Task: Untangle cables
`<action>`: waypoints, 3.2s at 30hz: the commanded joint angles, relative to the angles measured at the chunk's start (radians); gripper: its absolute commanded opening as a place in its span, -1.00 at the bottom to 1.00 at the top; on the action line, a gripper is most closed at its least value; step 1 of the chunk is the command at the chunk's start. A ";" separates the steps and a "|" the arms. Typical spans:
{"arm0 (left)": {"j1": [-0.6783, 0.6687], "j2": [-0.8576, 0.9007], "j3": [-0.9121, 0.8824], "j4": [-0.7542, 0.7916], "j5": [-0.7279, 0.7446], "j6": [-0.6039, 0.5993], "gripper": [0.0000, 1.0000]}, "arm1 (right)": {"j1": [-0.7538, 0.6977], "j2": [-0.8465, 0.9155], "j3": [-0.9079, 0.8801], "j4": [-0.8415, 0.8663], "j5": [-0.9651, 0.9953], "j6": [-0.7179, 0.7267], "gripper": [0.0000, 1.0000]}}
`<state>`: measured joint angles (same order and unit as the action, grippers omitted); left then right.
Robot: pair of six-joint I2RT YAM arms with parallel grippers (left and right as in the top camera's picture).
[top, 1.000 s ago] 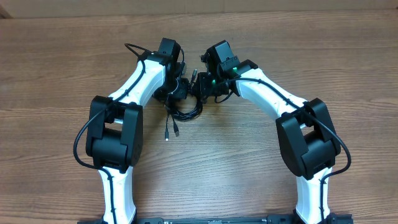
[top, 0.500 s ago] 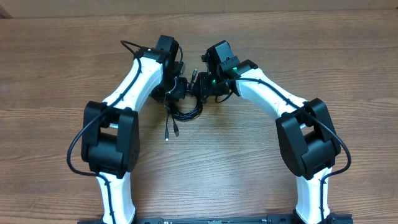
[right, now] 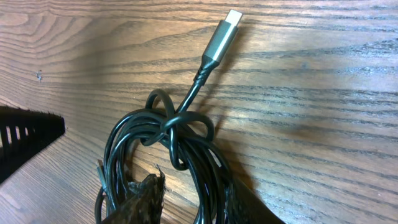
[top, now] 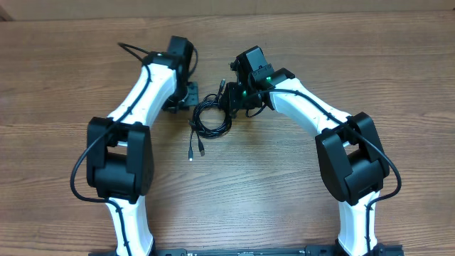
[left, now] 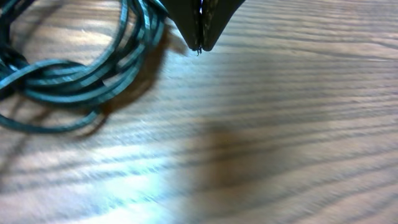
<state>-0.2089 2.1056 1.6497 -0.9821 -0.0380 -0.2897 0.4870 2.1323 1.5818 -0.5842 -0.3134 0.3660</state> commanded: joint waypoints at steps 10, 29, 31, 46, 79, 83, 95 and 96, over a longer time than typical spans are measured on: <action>0.025 0.000 -0.068 0.091 0.076 -0.002 -0.90 | 0.003 -0.023 -0.005 0.061 0.007 0.005 -0.32; 0.026 0.000 -0.068 0.095 0.072 0.006 -0.86 | 0.015 -0.021 -0.010 -0.074 0.006 0.005 -0.32; 0.026 0.000 -0.068 0.095 0.072 0.006 -0.88 | 0.023 -0.021 -0.010 -0.097 0.006 0.005 -0.32; 0.054 0.000 -0.078 0.067 0.122 0.024 -0.88 | 0.053 -0.021 -0.011 -0.082 0.193 0.004 -0.09; 0.063 0.000 -0.078 0.019 0.300 0.027 -0.76 | 0.070 -0.021 -0.011 -0.006 0.185 0.001 -0.03; 0.052 0.000 -0.078 0.033 0.297 0.027 -0.77 | 0.068 -0.021 -0.011 0.005 0.185 0.001 0.00; 0.050 0.000 -0.105 0.069 0.301 0.024 -0.85 | 0.068 -0.021 -0.011 0.107 0.179 0.008 -0.11; 0.050 0.000 -0.113 0.068 0.297 0.024 -0.85 | 0.068 -0.020 -0.011 0.107 0.179 0.009 -0.12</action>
<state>-0.1574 2.1056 1.5677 -0.9131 0.2512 -0.2569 0.5568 2.1323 1.5768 -0.4824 -0.1406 0.3687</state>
